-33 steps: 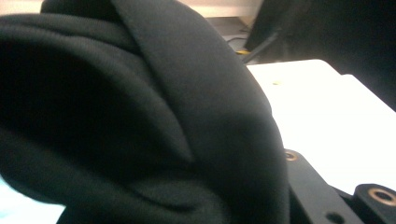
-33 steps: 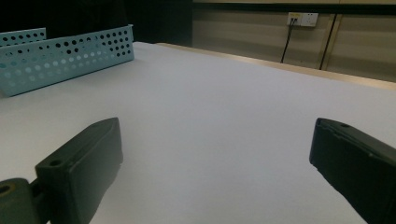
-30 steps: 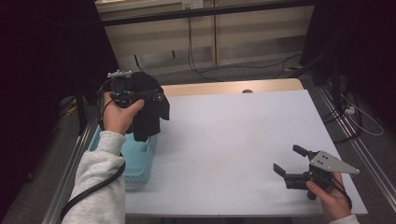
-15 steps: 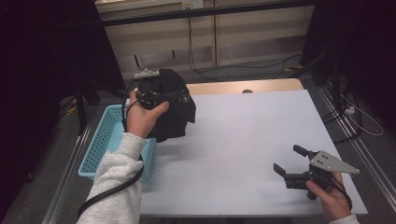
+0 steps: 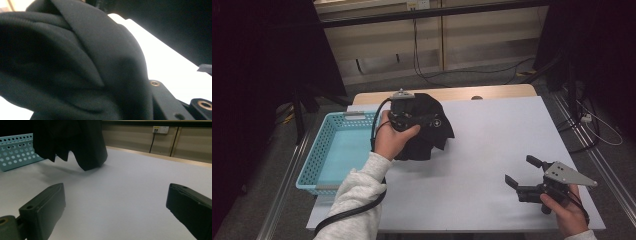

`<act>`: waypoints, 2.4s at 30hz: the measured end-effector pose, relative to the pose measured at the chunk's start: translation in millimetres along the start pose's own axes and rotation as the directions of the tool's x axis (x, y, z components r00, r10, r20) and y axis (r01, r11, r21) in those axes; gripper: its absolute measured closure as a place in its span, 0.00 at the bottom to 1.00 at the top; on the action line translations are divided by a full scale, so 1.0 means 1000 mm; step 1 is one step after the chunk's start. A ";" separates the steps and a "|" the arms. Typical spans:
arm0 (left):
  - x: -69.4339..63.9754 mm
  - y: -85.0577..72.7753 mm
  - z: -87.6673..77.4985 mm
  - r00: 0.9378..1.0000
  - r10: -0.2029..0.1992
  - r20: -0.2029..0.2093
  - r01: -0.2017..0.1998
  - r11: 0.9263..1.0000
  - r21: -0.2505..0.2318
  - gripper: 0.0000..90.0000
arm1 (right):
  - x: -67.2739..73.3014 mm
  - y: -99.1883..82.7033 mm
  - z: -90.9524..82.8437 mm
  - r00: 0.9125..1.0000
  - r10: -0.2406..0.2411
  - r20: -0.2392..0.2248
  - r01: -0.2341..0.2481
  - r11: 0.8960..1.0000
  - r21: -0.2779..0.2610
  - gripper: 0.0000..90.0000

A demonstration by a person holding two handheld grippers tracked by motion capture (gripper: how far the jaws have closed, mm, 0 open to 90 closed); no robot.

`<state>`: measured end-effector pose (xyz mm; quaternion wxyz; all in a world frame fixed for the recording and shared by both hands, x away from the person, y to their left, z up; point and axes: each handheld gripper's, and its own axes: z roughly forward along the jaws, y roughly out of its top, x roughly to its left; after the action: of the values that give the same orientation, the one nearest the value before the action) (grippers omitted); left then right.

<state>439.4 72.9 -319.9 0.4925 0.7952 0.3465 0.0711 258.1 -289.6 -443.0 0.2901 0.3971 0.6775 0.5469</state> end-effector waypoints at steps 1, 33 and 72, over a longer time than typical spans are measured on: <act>-0.003 -0.002 0.003 1.000 -0.001 0.012 0.001 1.000 -0.002 0.83 | 0.000 0.000 0.000 1.000 0.000 0.001 0.000 1.000 0.002 0.02; 0.023 -0.072 0.023 0.987 0.037 -0.158 -0.027 0.998 0.063 0.14 | 0.043 0.010 0.074 0.993 -0.070 -0.098 0.088 0.977 0.196 0.04; 0.034 -0.077 0.022 0.982 0.002 -0.186 0.007 0.999 0.048 0.12 | 0.078 0.011 0.150 0.953 -0.084 -0.291 0.204 0.889 0.410 1.00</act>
<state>437.5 99.2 -402.9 0.4386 0.7963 0.3937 0.1361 344.4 -145.5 -463.6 0.1406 0.3232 0.8430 0.4064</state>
